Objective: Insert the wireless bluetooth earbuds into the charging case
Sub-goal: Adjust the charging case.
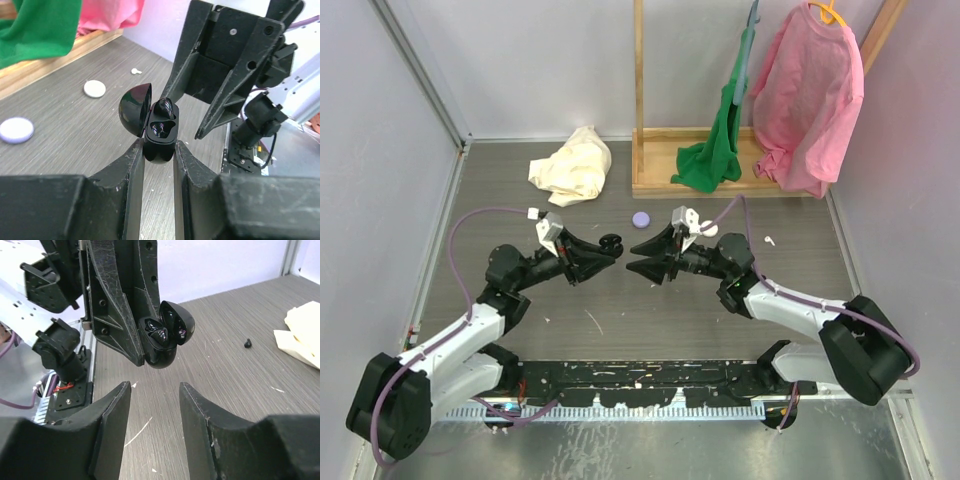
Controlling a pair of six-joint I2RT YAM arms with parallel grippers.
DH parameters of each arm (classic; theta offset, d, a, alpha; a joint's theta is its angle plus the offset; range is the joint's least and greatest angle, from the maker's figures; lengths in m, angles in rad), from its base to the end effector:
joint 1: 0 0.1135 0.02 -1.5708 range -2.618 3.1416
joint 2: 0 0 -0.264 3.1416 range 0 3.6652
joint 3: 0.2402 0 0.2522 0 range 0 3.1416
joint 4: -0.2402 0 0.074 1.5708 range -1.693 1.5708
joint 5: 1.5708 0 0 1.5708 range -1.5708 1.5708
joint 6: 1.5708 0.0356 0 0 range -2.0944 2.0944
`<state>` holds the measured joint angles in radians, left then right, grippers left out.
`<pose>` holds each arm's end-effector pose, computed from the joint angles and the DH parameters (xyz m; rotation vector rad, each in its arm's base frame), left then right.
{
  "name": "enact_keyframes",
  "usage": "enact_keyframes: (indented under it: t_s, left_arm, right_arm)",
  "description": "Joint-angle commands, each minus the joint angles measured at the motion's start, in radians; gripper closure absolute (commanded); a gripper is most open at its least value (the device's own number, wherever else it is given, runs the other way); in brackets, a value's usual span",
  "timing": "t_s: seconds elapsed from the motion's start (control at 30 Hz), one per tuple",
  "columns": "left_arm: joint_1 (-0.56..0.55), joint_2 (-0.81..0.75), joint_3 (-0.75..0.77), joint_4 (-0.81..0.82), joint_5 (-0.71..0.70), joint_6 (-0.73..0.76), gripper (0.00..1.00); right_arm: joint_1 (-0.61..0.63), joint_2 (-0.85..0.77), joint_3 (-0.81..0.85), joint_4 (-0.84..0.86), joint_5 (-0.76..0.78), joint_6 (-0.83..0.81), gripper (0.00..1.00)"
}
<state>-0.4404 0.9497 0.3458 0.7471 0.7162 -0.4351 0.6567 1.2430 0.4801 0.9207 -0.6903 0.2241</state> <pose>0.1727 -0.1072 0.2529 0.6326 1.4535 -1.2054 0.1871 0.1728 0.2535 -0.9038 1.2795 1.1906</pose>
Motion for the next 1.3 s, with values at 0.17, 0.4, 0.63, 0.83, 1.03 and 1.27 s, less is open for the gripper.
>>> enact_keyframes:
  t_s: [0.17, 0.4, 0.63, 0.83, 1.03, 1.27]
  left_arm:
    - [-0.047, -0.010, 0.085, 0.143, 0.122, -0.028, 1.00]
    - [-0.075, -0.016, 0.097, 0.142, 0.116, -0.019, 1.00]
    - [-0.095, -0.016, 0.104, 0.142, 0.112, -0.011, 1.00]
    - [-0.109, -0.022, 0.107, 0.142, 0.095, -0.001, 1.00]
    - [-0.123, -0.013, 0.108, 0.144, 0.097, 0.003, 1.00]
    - [-0.136, -0.001, 0.110, 0.145, 0.101, 0.008, 1.00]
  right_arm:
    - [-0.004, -0.014, -0.008, 0.288, -0.074, 0.187, 0.53]
    - [-0.003, 0.013, 0.006, 0.374, -0.098, 0.271, 0.57]
    - [0.008, 0.025, 0.026, 0.374, -0.114, 0.296, 0.60]
    - [0.019, 0.043, 0.039, 0.375, -0.123, 0.313, 0.64]
    - [0.022, 0.047, 0.042, 0.391, -0.124, 0.327, 0.68]
    - [0.024, 0.069, 0.047, 0.452, -0.148, 0.371, 0.71]
